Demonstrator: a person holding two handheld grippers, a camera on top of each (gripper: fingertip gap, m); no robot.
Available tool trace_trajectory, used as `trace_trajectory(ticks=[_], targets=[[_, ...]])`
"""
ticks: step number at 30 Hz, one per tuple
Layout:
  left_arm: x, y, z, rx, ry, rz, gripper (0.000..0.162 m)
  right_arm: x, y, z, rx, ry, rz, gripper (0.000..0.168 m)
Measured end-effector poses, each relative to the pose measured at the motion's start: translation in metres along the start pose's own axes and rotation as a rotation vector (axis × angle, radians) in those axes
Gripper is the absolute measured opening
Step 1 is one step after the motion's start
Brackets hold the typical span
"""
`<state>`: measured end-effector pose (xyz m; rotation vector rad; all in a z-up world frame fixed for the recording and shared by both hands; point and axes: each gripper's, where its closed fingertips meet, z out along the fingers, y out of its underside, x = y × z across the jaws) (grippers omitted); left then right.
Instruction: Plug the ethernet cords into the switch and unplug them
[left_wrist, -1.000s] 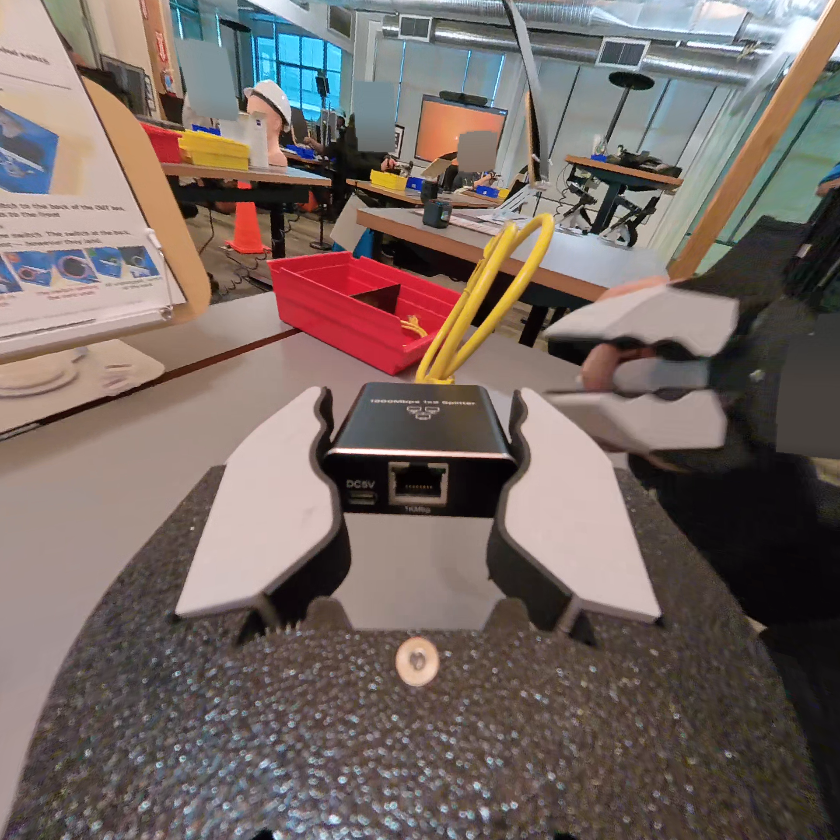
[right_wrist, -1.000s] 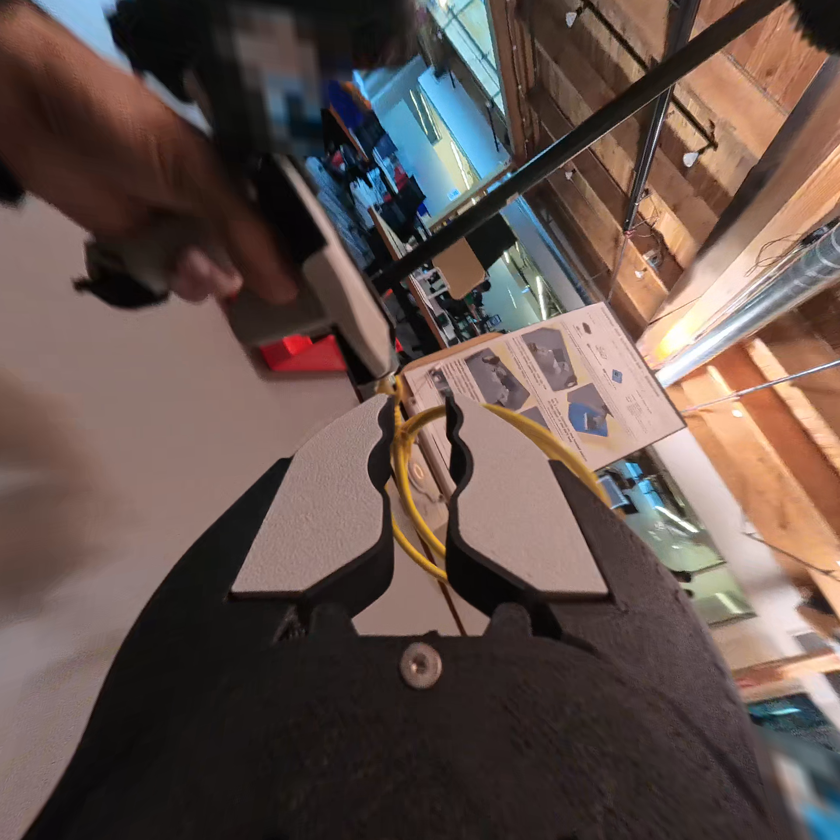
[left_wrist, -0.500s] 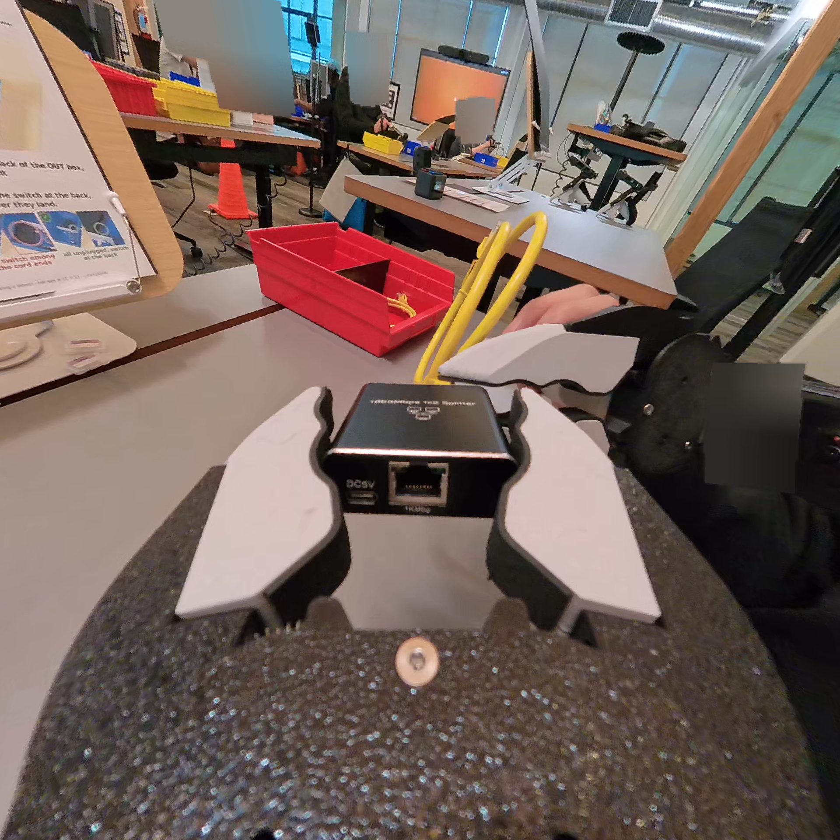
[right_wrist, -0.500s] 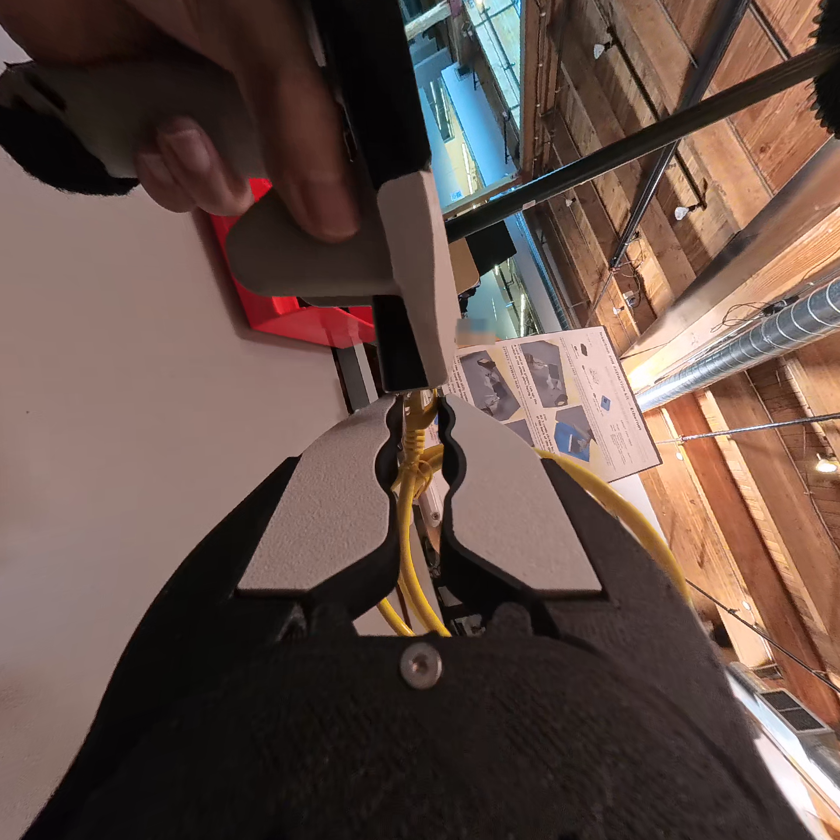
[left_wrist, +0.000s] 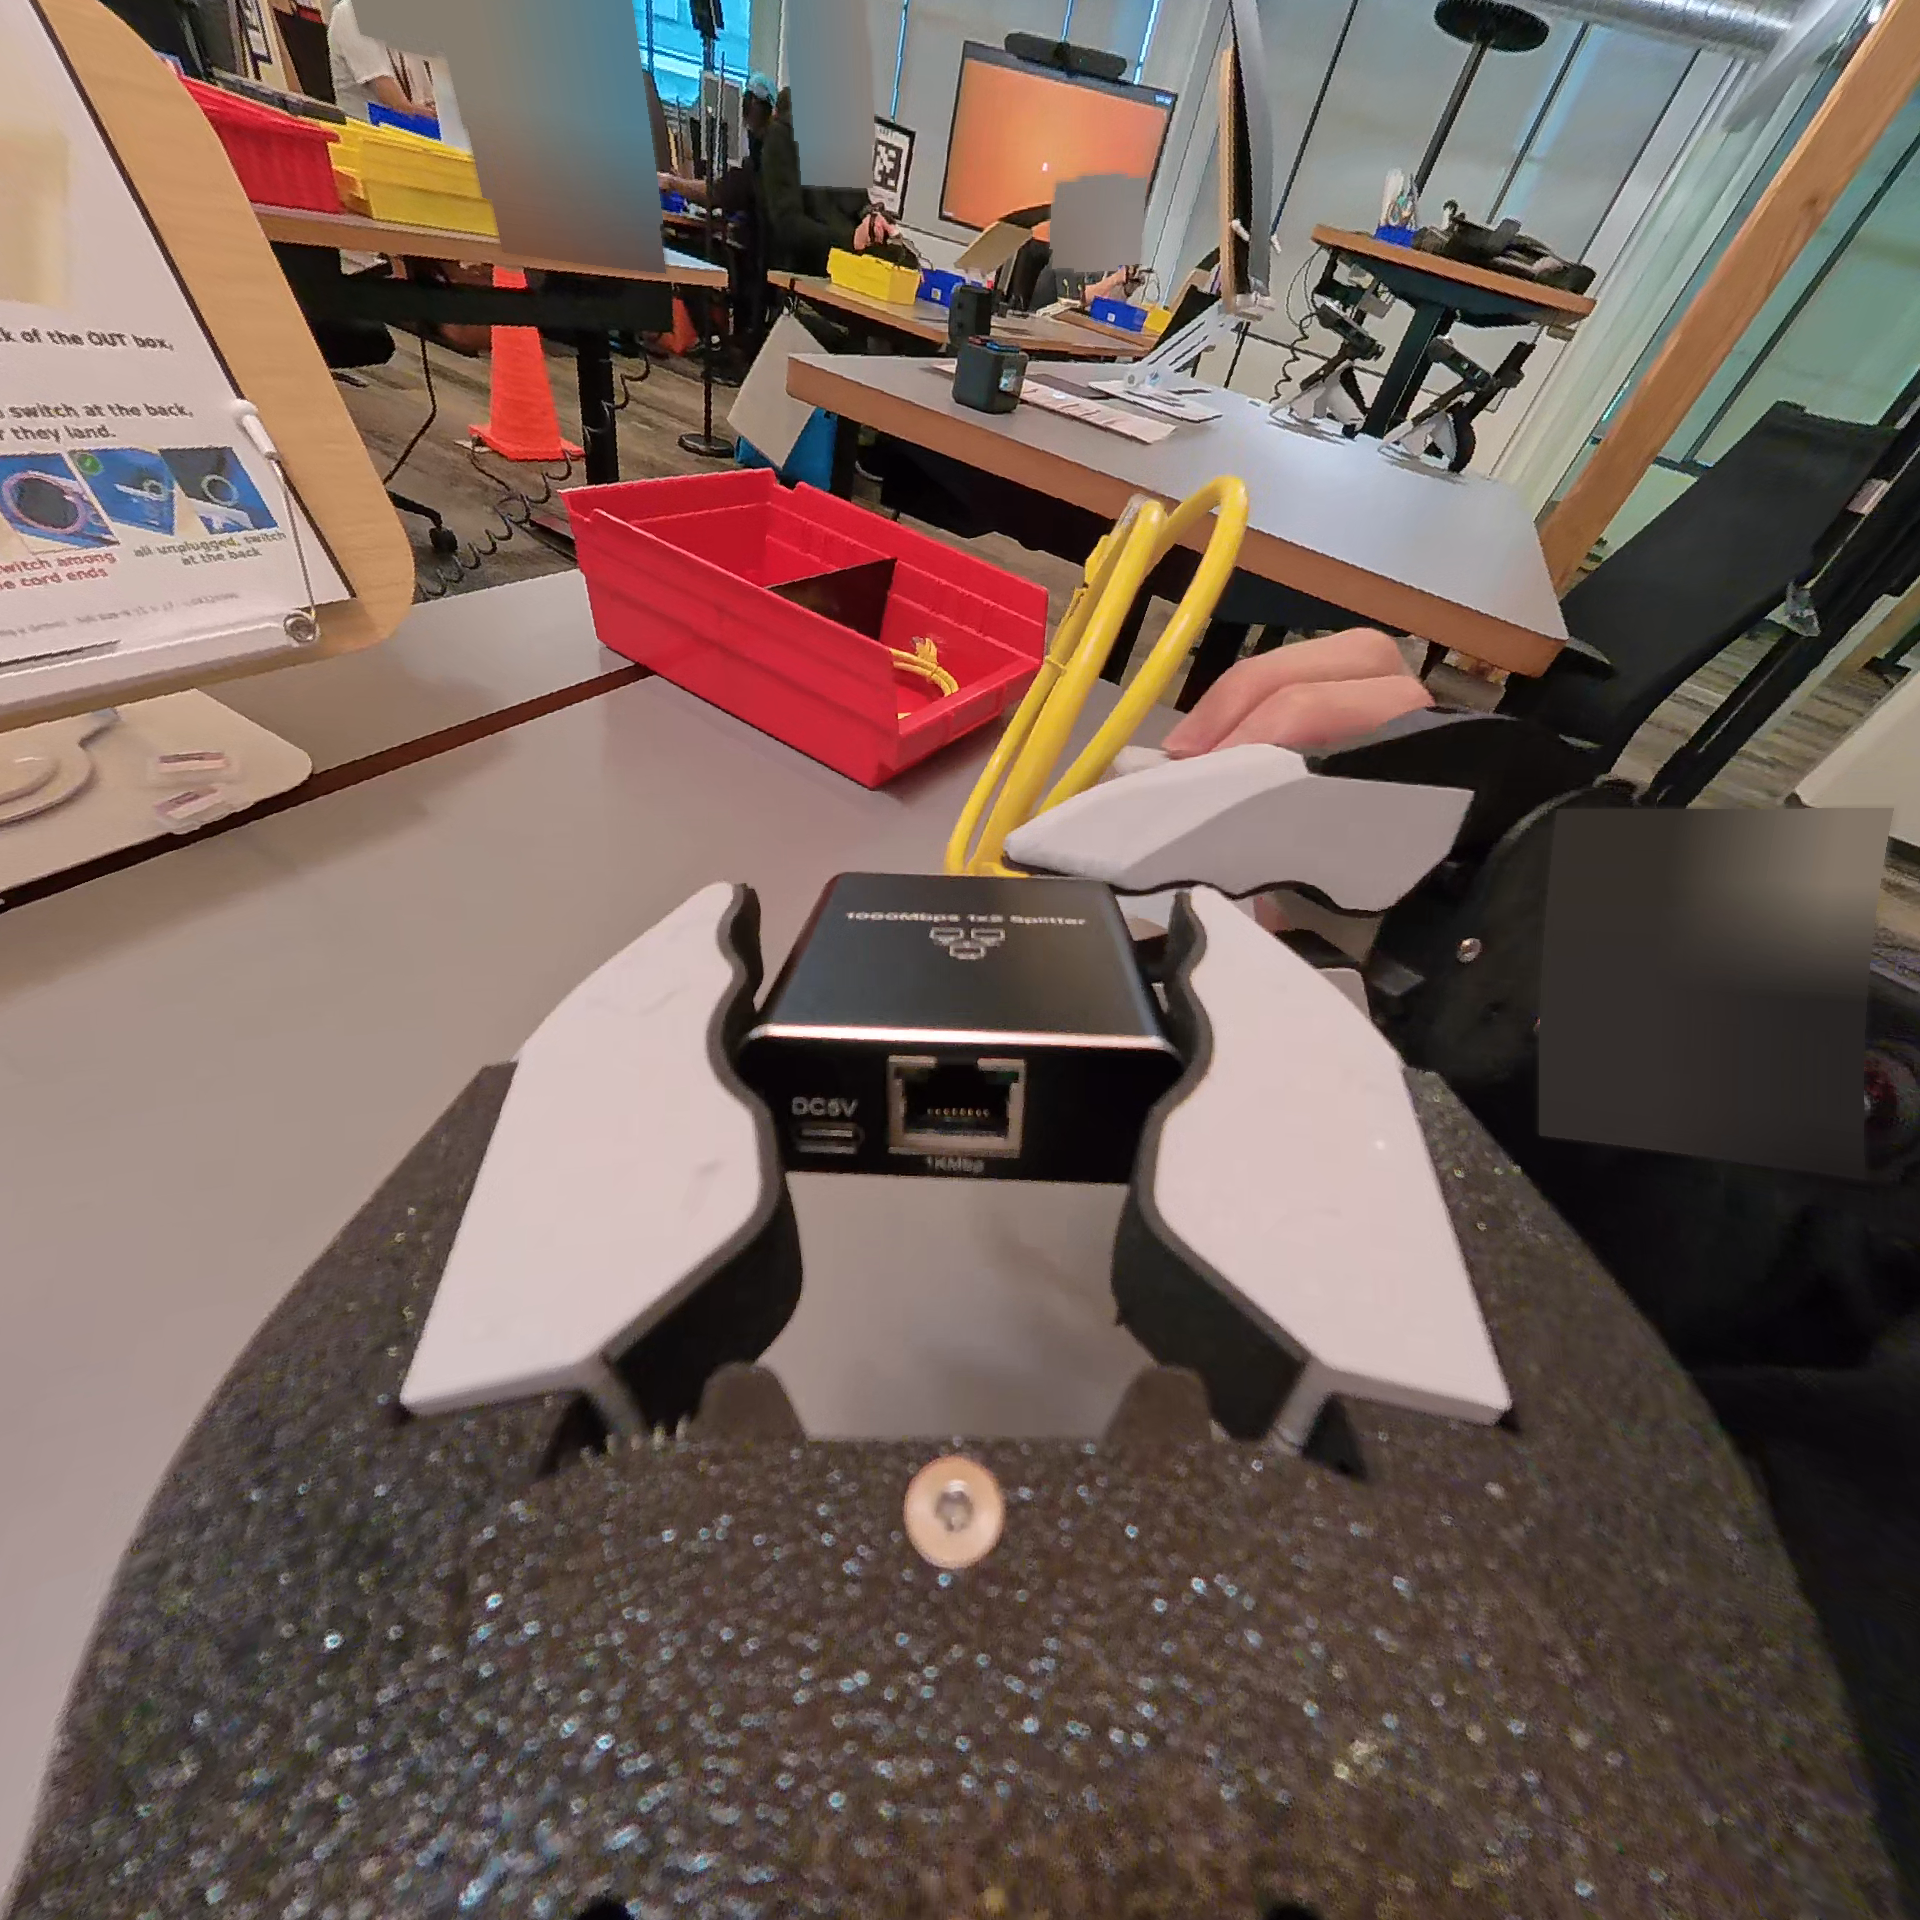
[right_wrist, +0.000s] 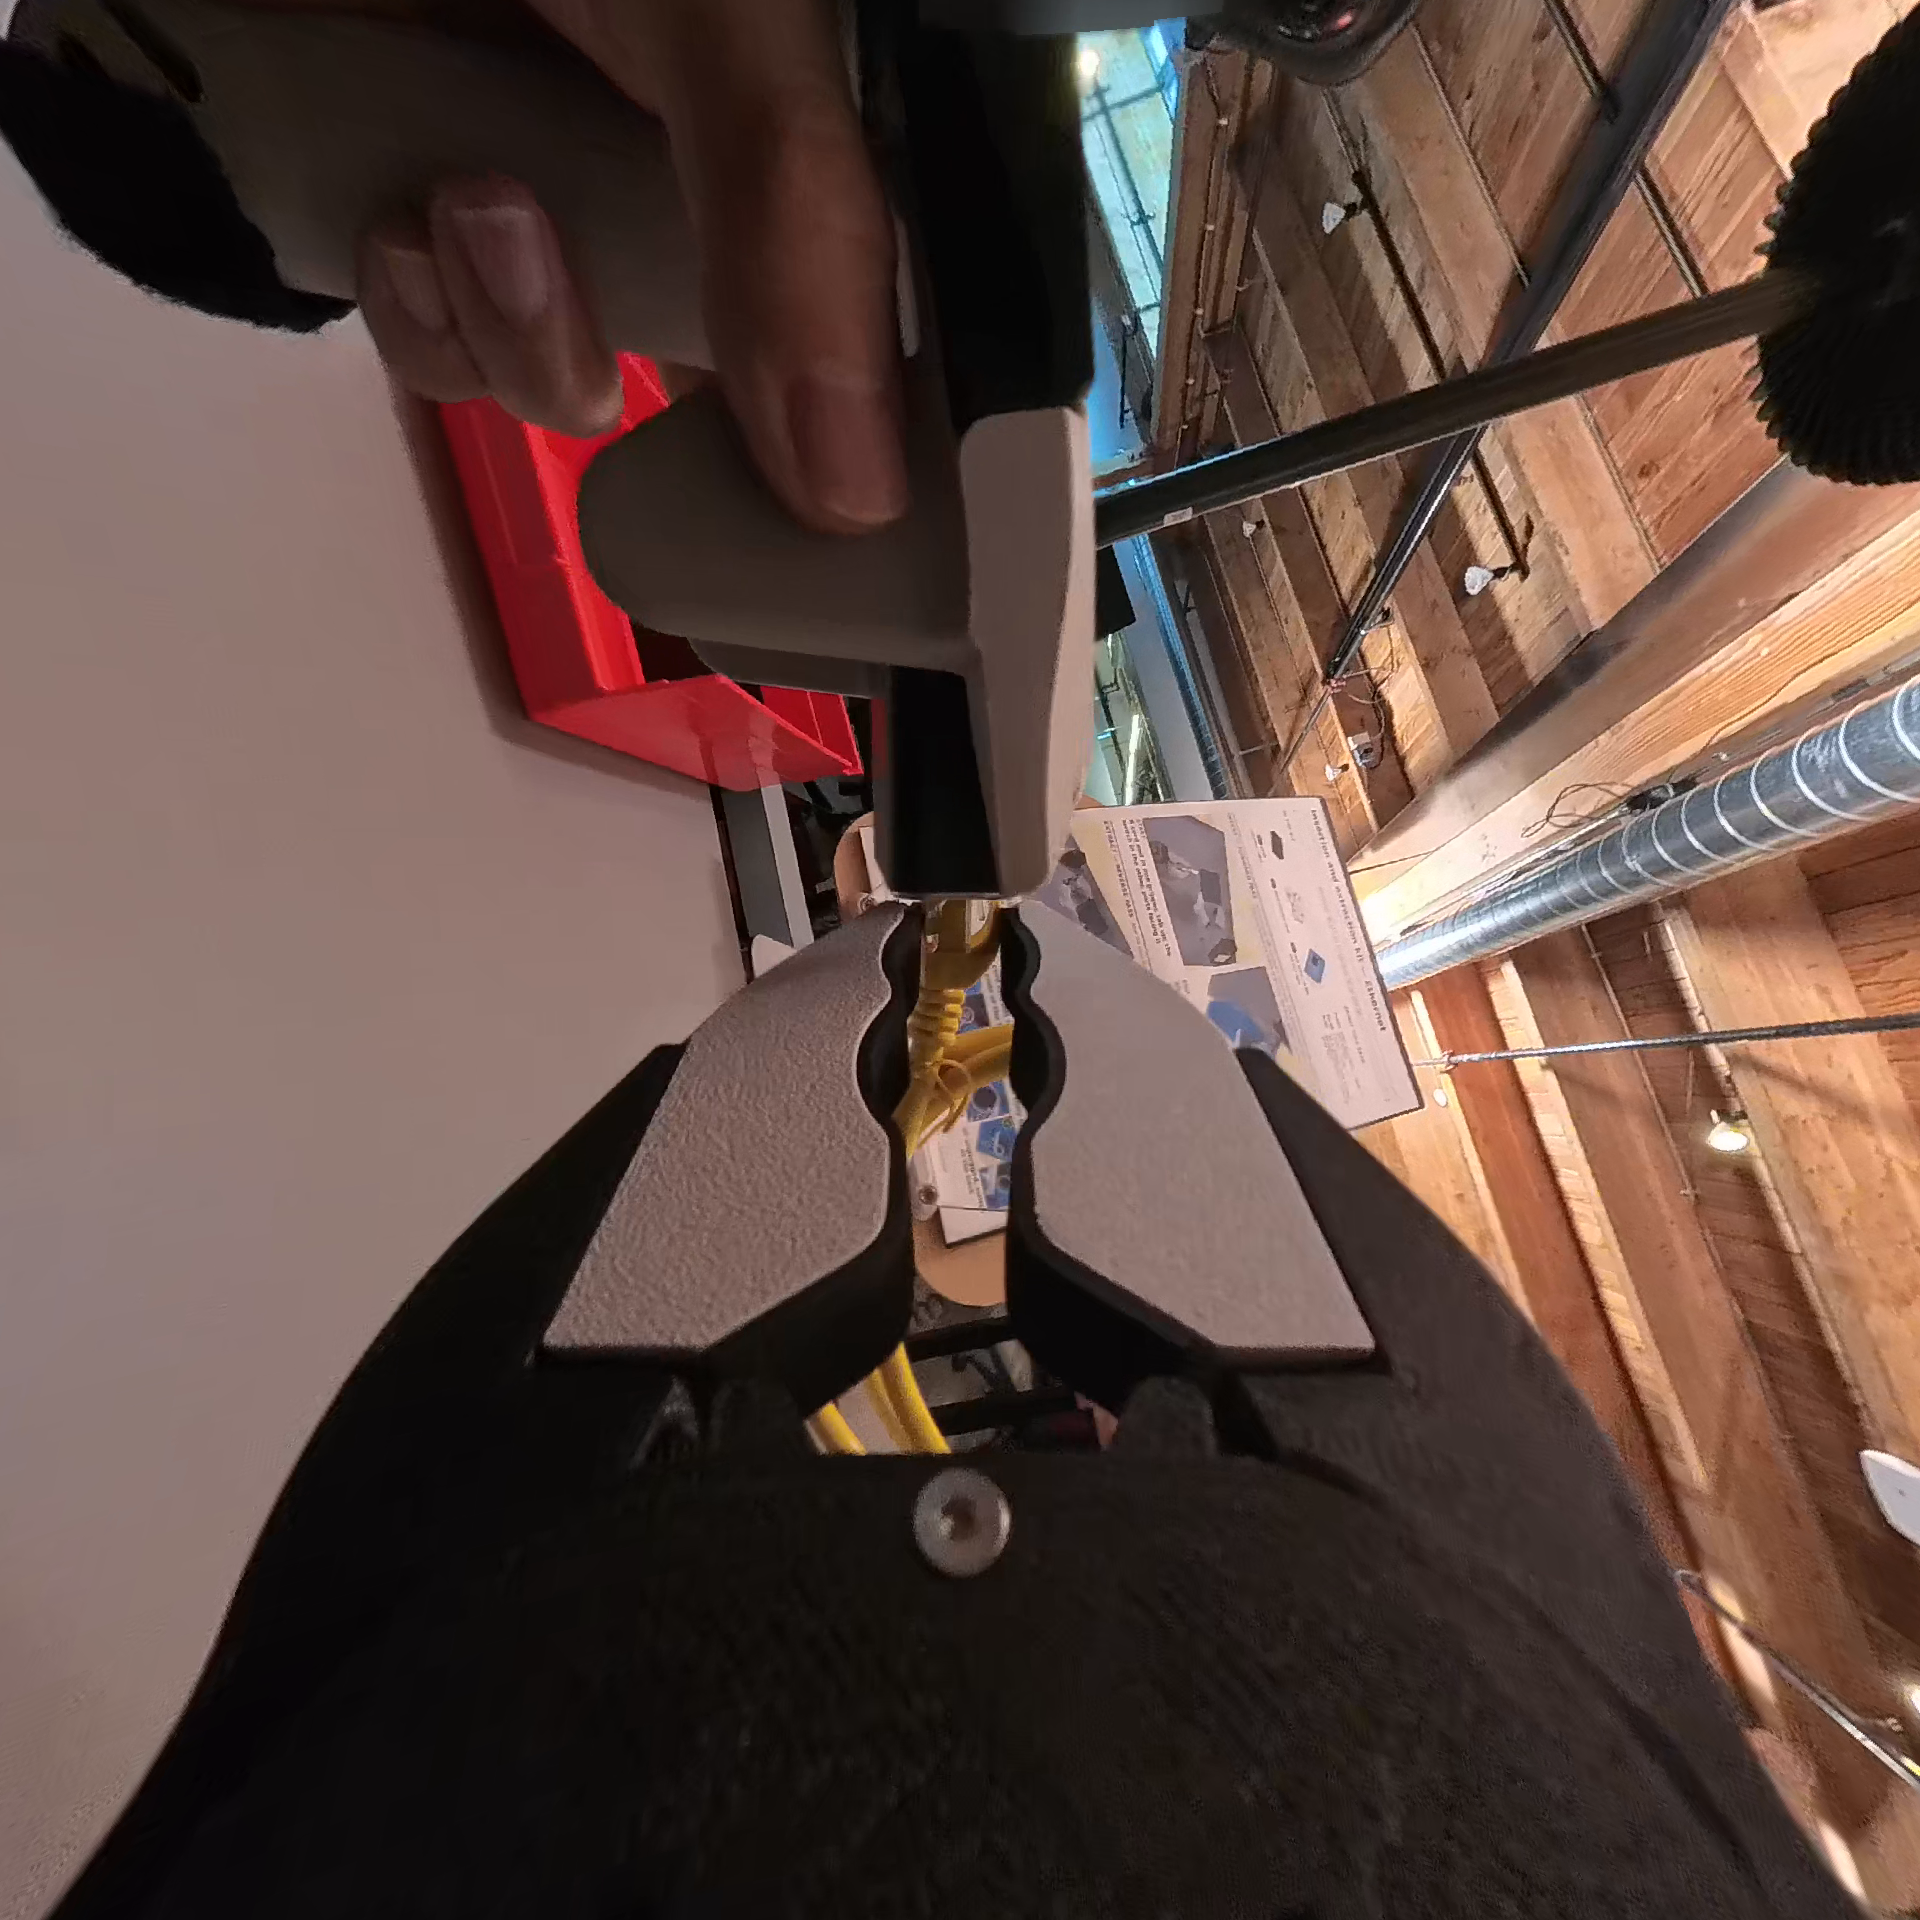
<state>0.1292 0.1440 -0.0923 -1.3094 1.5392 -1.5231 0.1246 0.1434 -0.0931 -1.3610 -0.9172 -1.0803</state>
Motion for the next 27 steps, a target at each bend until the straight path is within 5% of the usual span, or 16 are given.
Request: trace_trajectory(ticks=[5, 27], targets=[[0.003, 0.003, -0.002, -0.02, 0.027, 0.006, 0.074, -0.005, -0.003, -0.003, 0.04, -0.078, 0.05, 0.013], [0.009, 0.003, 0.004, 0.046, 0.054, -0.096, 0.075, 0.004, 0.005, -0.009, 0.006, -0.305, -0.4, 0.013]])
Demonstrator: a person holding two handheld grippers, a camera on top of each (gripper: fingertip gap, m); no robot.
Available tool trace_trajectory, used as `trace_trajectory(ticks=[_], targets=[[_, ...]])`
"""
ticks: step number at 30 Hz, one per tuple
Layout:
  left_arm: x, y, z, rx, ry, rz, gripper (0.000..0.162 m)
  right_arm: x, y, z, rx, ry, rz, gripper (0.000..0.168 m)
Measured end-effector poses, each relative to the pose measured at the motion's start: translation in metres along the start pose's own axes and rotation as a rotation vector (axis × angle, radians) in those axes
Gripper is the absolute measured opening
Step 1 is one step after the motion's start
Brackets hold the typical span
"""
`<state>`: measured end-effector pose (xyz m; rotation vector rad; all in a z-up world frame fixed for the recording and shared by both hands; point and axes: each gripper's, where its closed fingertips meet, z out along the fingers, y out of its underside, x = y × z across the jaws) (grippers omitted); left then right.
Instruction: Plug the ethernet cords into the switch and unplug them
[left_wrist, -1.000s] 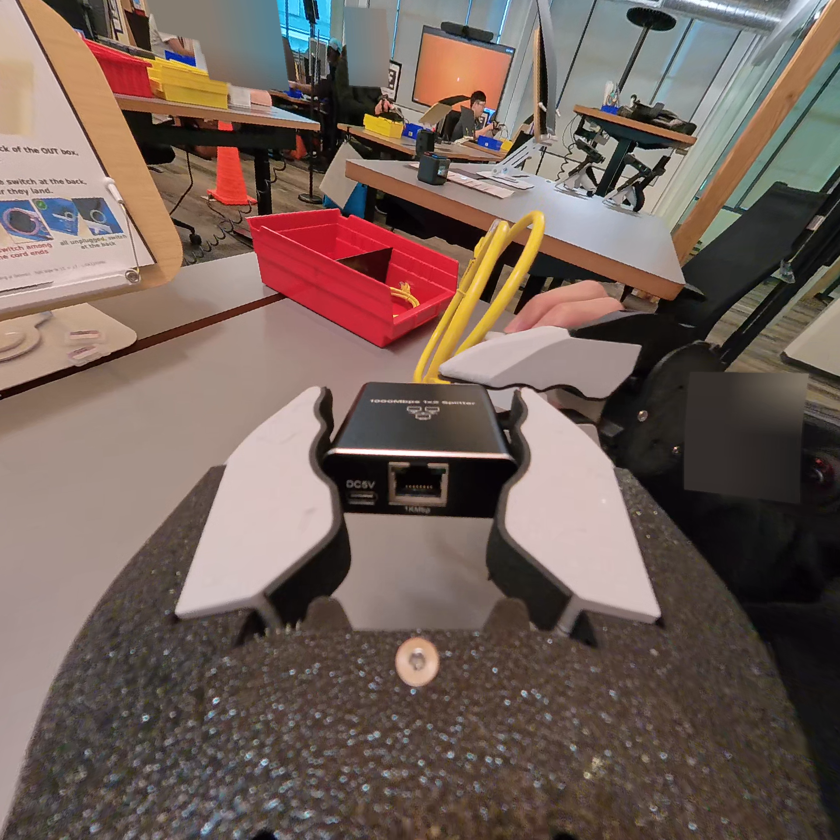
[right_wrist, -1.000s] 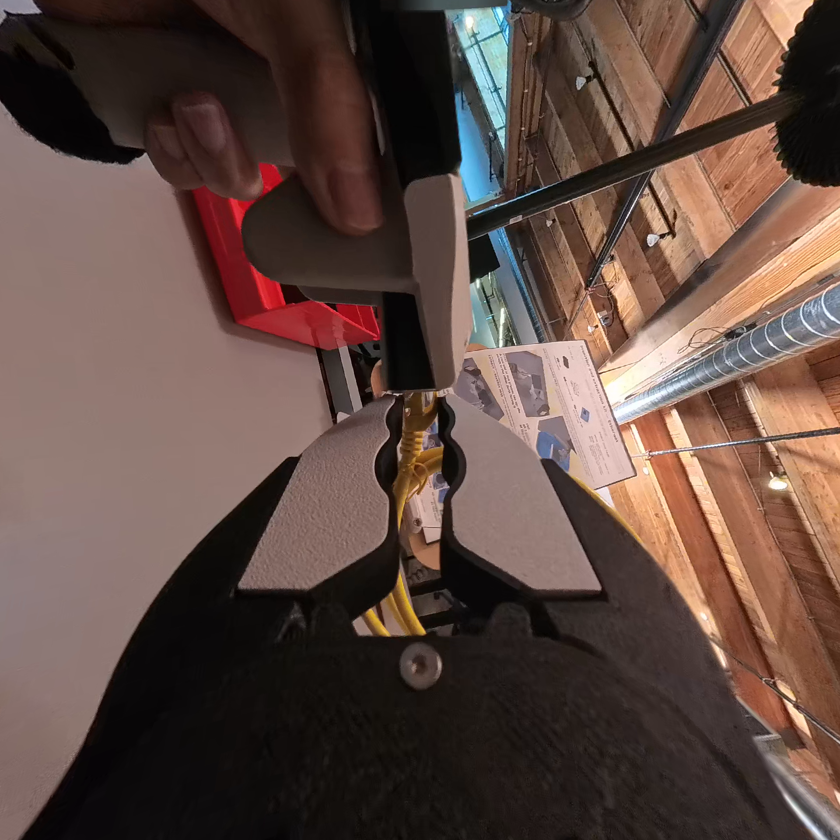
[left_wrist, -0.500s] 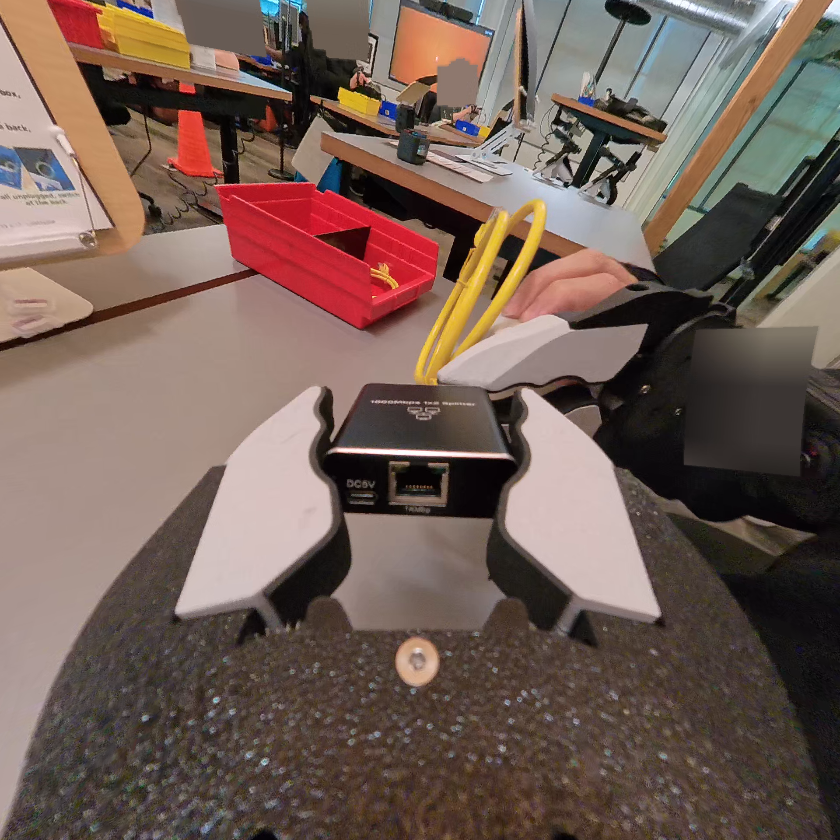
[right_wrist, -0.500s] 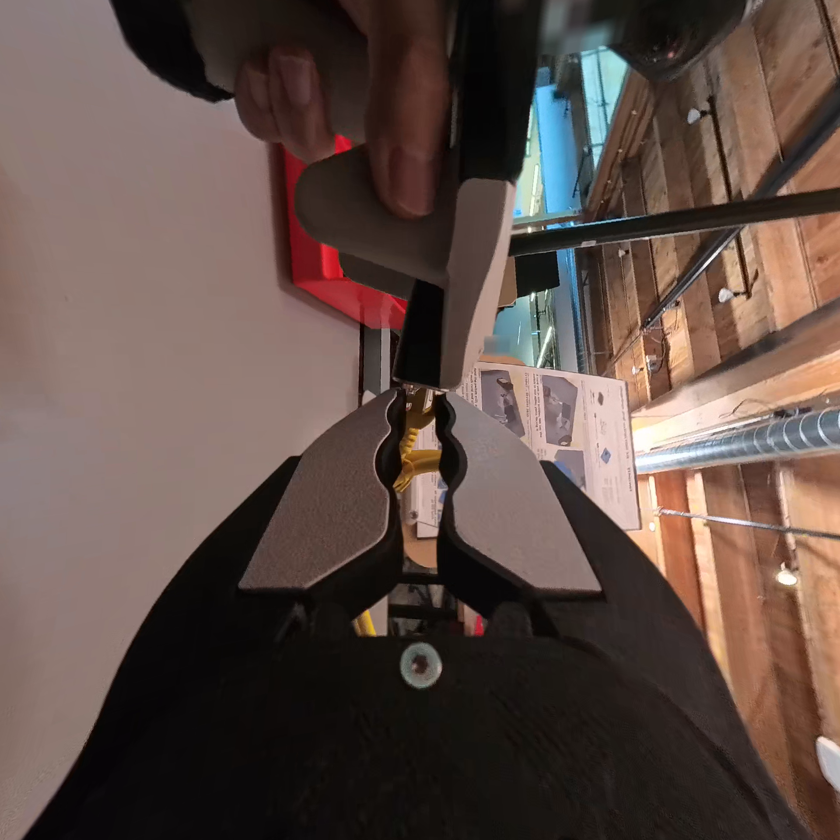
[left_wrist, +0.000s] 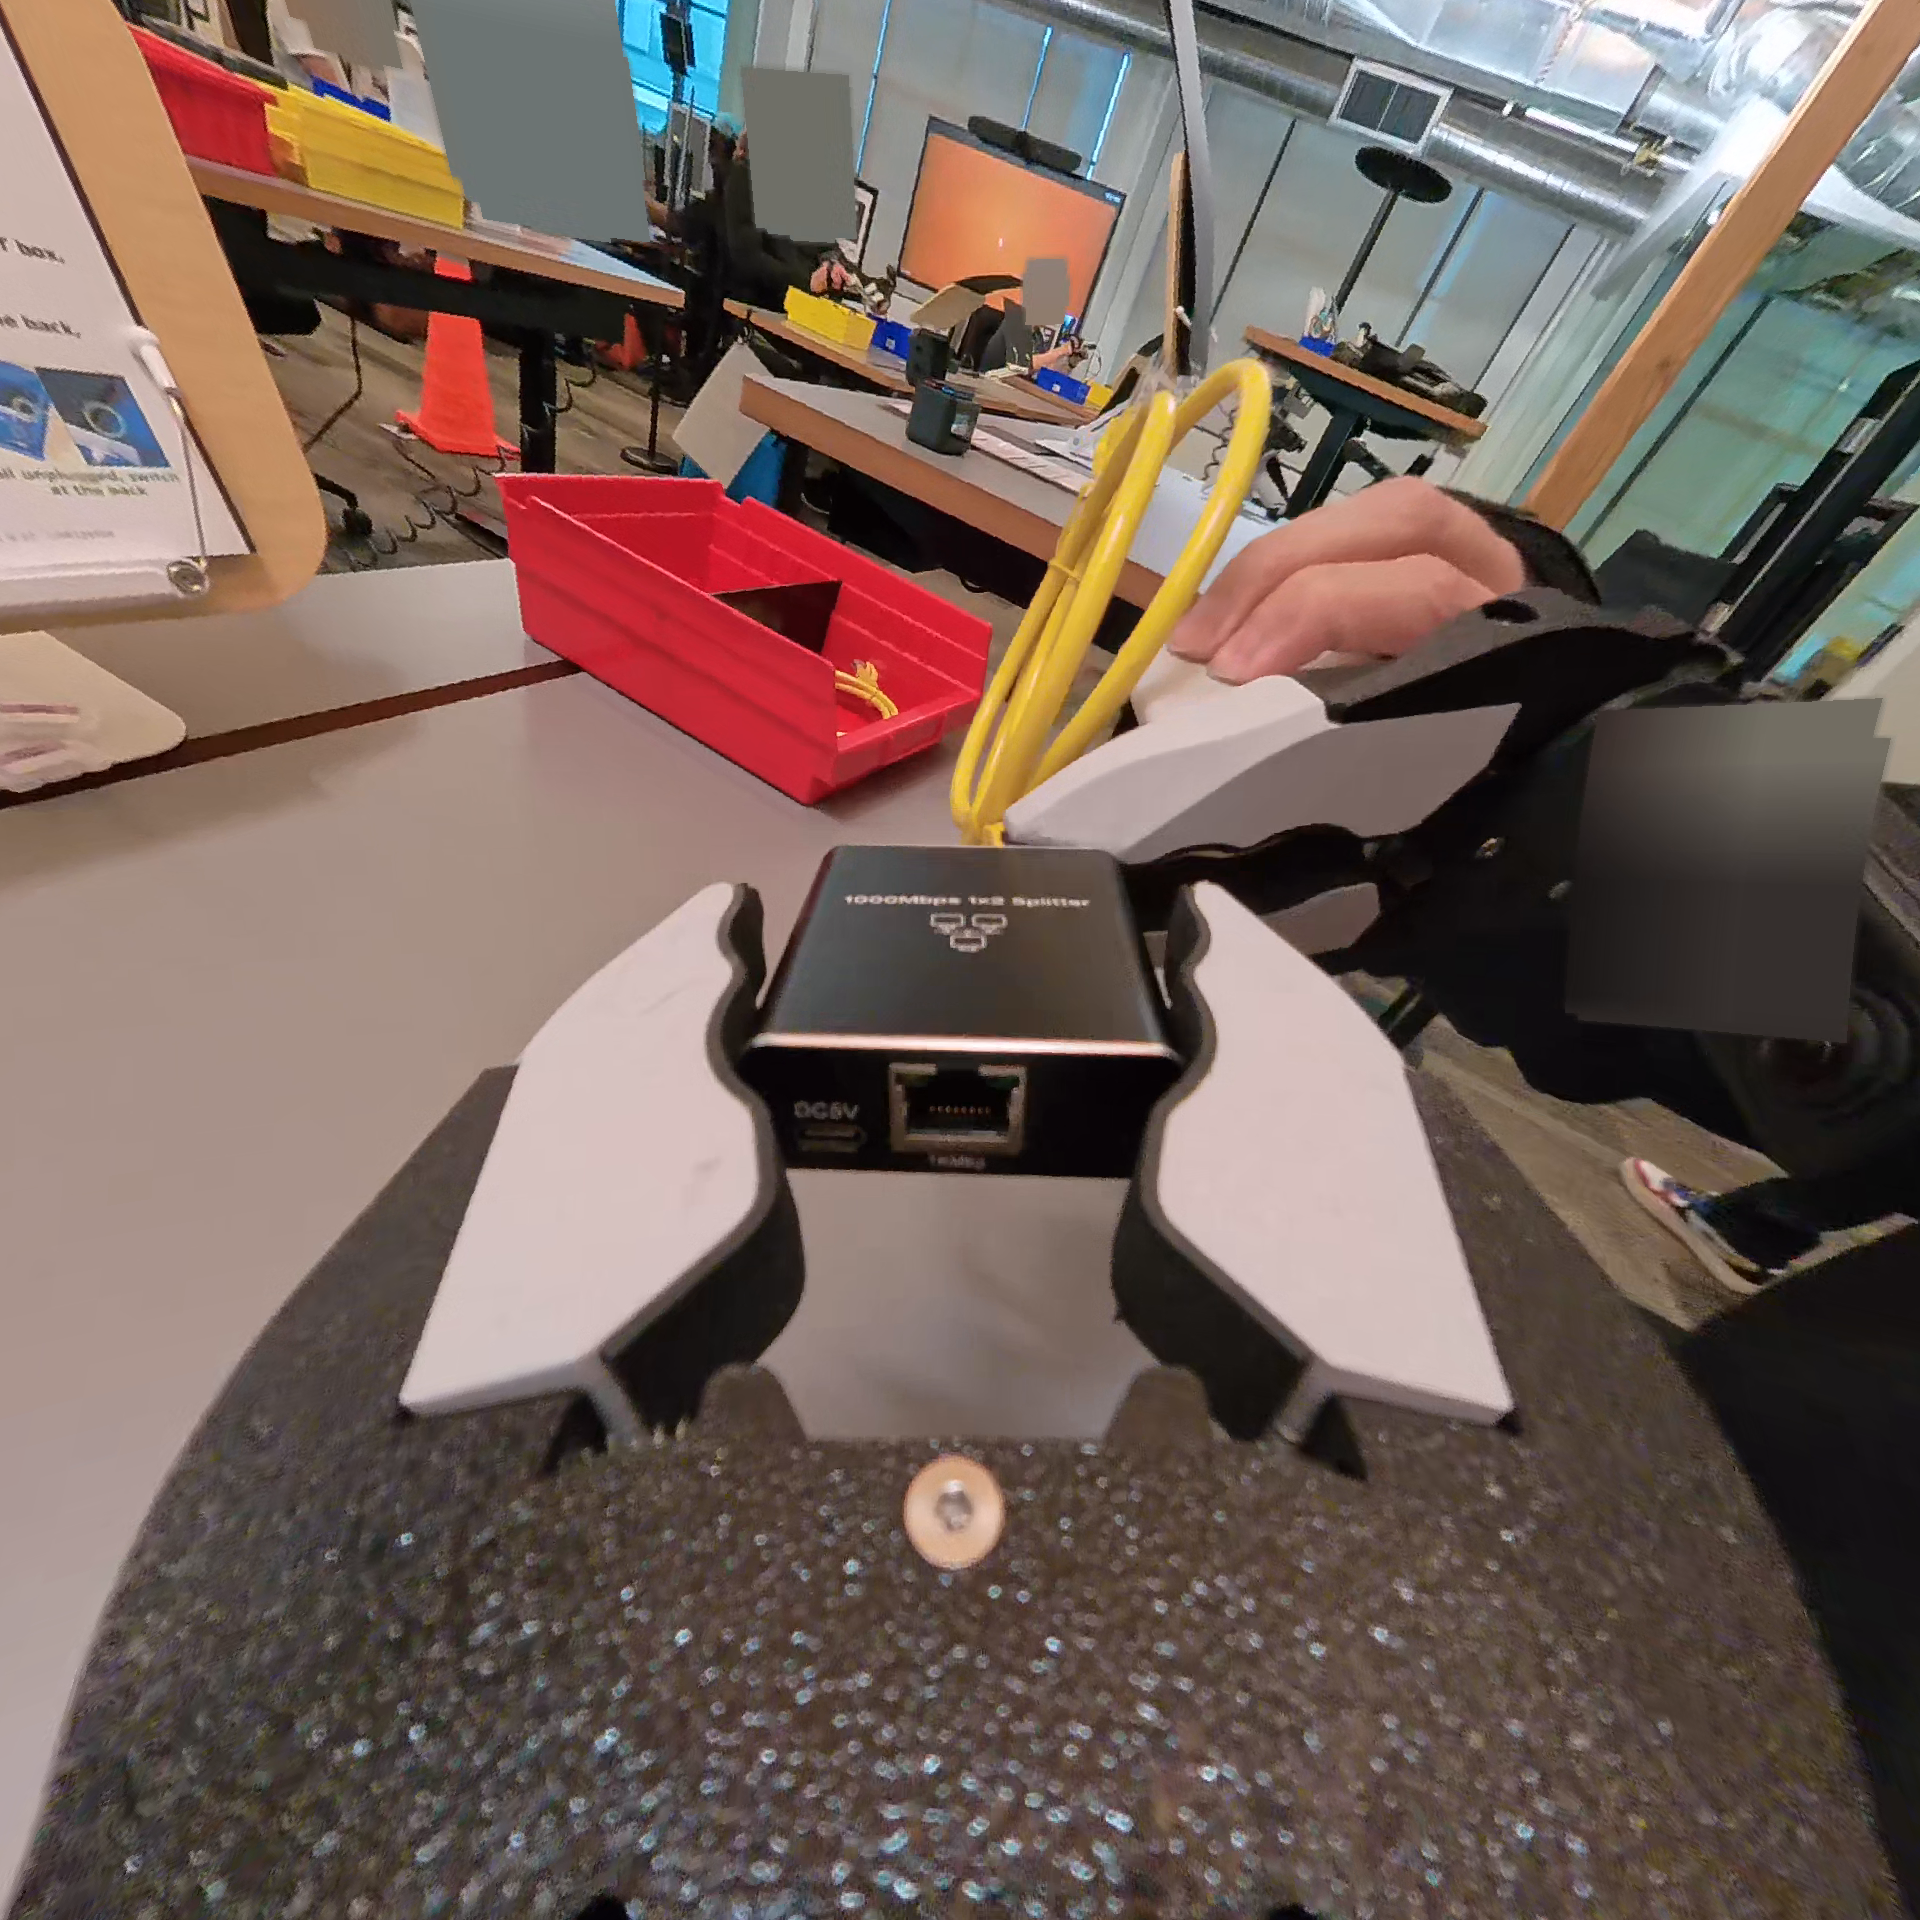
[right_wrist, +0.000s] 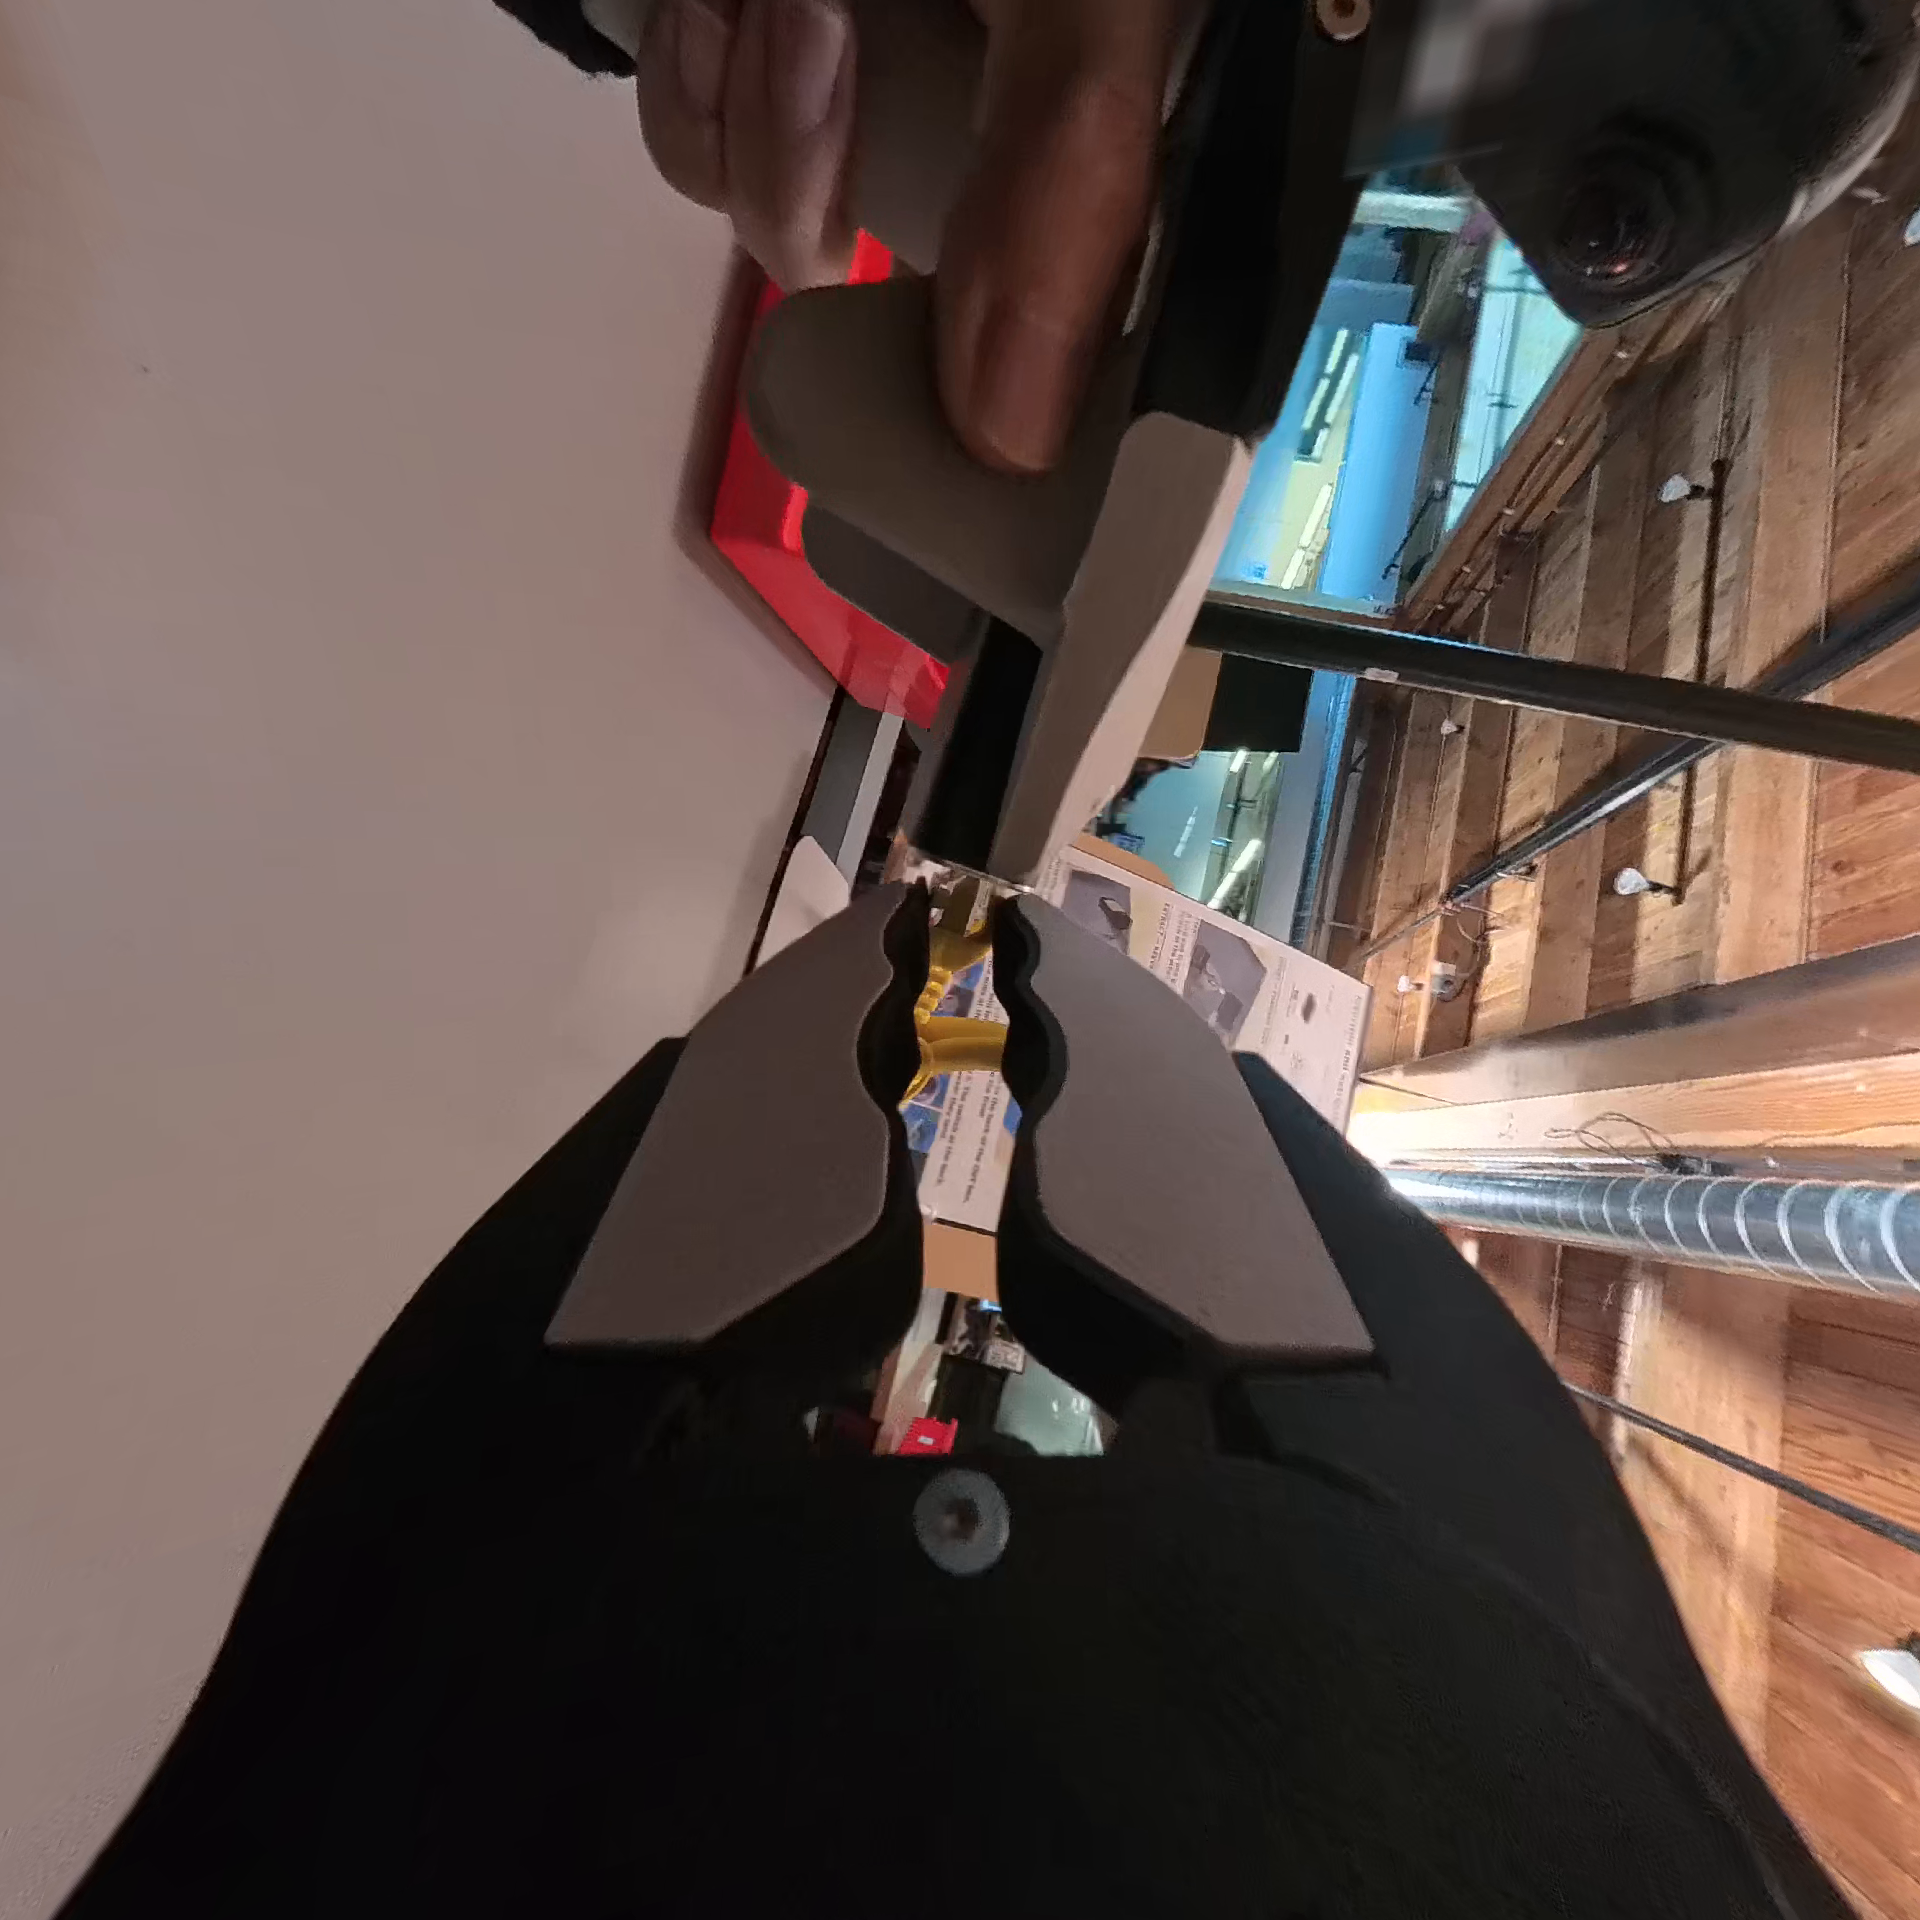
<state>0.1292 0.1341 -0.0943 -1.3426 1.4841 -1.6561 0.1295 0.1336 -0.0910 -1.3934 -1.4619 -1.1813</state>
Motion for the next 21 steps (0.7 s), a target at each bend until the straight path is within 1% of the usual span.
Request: trace_trajectory(ticks=[5, 9, 16, 21], targets=[[0.002, -0.001, 0.002, -0.017, -0.018, 0.032, 0.075, 0.005, 0.004, -0.004, -0.003, -0.01, -0.061, 0.013], [0.002, -0.004, 0.005, 0.014, 0.031, -0.056, 0.075, 0.006, 0.007, -0.003, -0.011, -0.031, -0.056, 0.013], [0.001, -0.003, 0.008, 0.0, 0.008, -0.057, 0.075, 0.004, 0.011, -0.004, -0.004, -0.038, -0.051, 0.013], [0.0, -0.001, 0.012, 0.004, 0.028, -0.142, 0.075, 0.0, 0.015, -0.004, -0.022, -0.049, -0.043, 0.014]])
